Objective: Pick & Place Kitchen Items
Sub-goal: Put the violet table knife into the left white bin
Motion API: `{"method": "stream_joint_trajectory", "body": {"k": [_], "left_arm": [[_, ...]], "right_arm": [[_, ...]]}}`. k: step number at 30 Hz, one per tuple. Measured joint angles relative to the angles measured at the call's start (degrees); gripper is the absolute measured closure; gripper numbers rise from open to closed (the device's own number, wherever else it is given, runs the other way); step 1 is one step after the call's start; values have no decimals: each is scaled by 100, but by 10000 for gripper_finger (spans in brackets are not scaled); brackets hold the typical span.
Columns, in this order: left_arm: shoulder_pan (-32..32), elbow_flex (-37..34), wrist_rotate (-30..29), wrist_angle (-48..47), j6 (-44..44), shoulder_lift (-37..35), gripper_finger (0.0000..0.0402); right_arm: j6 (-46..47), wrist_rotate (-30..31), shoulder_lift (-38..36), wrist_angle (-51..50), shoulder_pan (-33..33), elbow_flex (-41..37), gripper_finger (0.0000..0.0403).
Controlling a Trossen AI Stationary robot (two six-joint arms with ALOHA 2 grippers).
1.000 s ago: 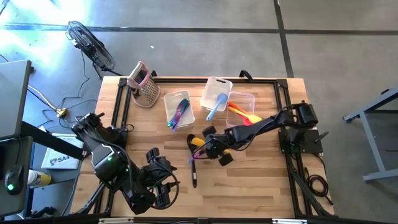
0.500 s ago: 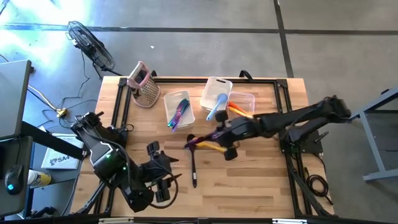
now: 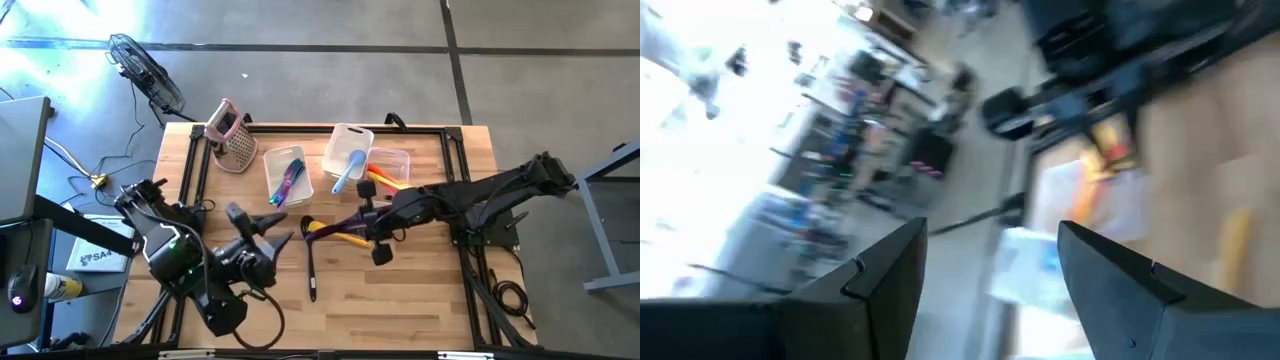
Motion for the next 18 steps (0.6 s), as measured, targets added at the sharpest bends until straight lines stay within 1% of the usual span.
{"method": "stream_joint_trajectory", "body": {"k": [2,6,7,9,12,14,18], "left_arm": [[27,0,-122,2,553,0,183],[195,0,-67,327,2229,5,183],[205,0,17,486,2562,5,183],[288,2,412,833,3093,5,183],[359,4,983,1288,3329,55,183],[380,2,1127,1446,3338,59,183],[375,2,1135,1343,3368,77,183]], "right_arm": [[4,1,0,-3,35,0,367],[22,0,0,-4,36,0,367],[22,2,0,-4,29,0,367],[23,-11,2,-7,12,0,367],[68,-125,2,-13,-36,0,367],[135,-172,4,-37,-67,-2,367],[175,-169,4,-75,-93,-2,367]]}}
